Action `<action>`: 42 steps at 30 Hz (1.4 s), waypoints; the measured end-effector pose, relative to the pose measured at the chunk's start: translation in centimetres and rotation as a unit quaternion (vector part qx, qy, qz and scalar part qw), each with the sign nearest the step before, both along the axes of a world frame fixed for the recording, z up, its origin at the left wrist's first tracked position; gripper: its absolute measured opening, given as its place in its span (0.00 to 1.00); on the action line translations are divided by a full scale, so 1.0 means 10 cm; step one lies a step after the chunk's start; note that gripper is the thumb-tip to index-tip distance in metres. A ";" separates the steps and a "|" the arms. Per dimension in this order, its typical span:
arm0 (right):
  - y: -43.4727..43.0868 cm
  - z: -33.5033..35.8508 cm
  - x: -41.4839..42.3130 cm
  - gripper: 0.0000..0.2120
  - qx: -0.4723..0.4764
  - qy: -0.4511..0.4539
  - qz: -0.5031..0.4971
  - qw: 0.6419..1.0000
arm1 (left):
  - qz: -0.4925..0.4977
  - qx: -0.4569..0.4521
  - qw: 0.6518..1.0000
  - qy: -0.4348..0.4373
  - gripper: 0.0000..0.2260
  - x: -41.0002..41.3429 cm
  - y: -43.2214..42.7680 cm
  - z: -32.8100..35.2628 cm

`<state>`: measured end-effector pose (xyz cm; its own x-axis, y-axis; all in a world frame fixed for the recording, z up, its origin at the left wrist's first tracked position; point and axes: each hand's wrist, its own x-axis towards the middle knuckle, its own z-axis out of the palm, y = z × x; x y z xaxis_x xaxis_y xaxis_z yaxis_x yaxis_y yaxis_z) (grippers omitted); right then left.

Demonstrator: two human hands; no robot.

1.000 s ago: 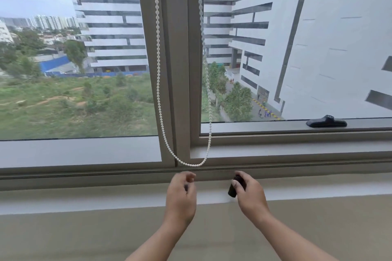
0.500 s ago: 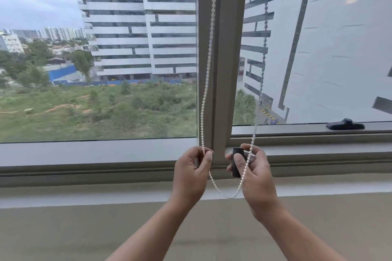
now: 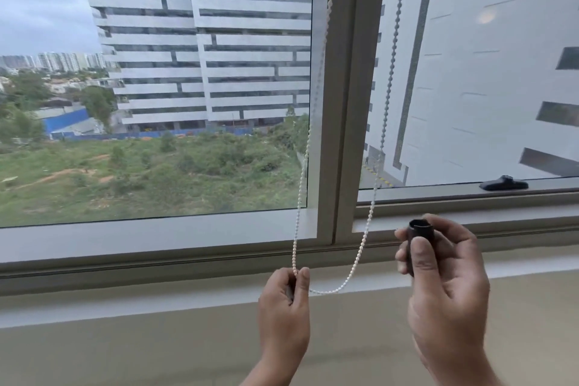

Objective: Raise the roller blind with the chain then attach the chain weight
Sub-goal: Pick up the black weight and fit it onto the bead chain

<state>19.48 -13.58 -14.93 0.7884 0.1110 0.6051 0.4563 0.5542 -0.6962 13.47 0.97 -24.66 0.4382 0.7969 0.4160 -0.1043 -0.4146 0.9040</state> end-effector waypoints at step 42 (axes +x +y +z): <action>0.00 -0.39 0.48 0.10 -0.428 0.029 0.352 0.832 | -0.084 -0.235 0.968 -0.026 0.15 -0.13 -0.23 0.26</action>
<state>24.24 -13.59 -18.83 0.3710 0.9281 0.0307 0.1811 -0.0399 -0.9827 12.13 -1.37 -22.05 0.5660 0.8229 0.0499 -0.1848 0.0677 0.9804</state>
